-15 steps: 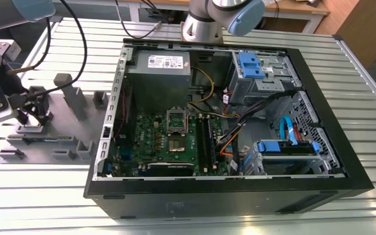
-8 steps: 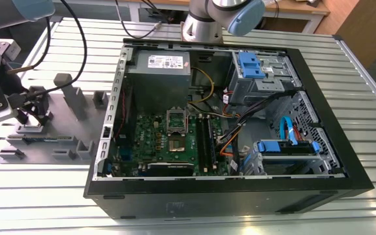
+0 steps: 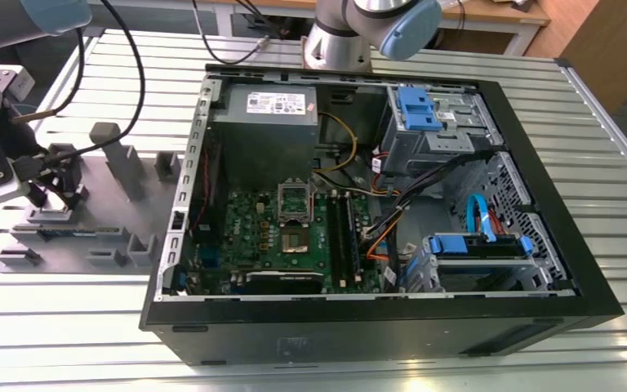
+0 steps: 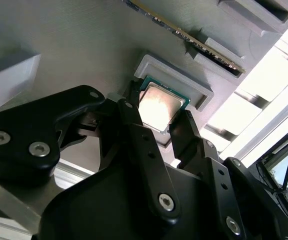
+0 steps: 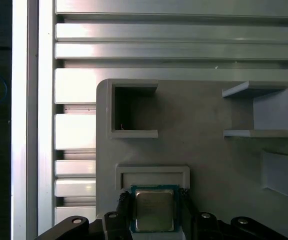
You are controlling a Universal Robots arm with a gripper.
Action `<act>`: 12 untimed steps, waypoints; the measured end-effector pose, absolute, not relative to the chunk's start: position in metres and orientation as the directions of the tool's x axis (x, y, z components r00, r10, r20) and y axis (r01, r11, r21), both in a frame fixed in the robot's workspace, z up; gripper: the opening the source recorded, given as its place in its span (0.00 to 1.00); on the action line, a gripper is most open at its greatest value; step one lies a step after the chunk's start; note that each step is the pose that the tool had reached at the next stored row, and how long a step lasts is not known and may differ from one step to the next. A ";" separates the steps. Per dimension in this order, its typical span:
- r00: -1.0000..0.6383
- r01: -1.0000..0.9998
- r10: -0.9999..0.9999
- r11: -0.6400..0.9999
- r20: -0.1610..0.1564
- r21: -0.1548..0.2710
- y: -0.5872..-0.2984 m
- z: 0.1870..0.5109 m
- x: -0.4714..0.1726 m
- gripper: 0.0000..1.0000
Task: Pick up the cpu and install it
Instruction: 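Pick up the cpu and move it towards the insertion slot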
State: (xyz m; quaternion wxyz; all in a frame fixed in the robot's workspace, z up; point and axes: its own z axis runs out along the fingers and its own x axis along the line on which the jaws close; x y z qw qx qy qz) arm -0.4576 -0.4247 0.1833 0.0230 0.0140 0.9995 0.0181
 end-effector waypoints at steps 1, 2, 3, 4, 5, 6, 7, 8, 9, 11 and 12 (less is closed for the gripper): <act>-0.999 0.027 0.029 0.999 -0.046 0.037 -0.425 0.183 -0.458 0.52; -0.999 0.028 0.029 0.999 -0.046 0.037 -0.425 0.183 -0.457 0.52; -0.999 0.028 0.029 0.999 -0.046 0.037 -0.425 0.183 -0.457 0.52; -0.999 0.028 0.029 0.999 -0.046 0.037 -0.425 0.183 -0.457 0.52; -0.999 0.028 0.029 0.999 -0.046 0.037 -0.425 0.183 -0.457 0.52; -0.999 0.028 0.029 0.999 -0.046 0.037 -0.425 0.183 -0.457 0.52; -0.999 0.028 0.029 0.999 -0.046 0.037 -0.425 0.183 -0.457 0.52; -0.999 0.028 0.029 0.999 -0.046 0.037 -0.425 0.183 -0.457 0.52; -0.999 0.028 0.029 0.999 -0.046 0.037 -0.425 0.183 -0.457 0.52; -0.999 0.028 0.029 0.999 -0.045 0.038 -0.425 0.183 -0.457 0.52; -0.999 0.027 0.029 0.999 -0.044 0.037 -0.425 0.183 -0.457 0.52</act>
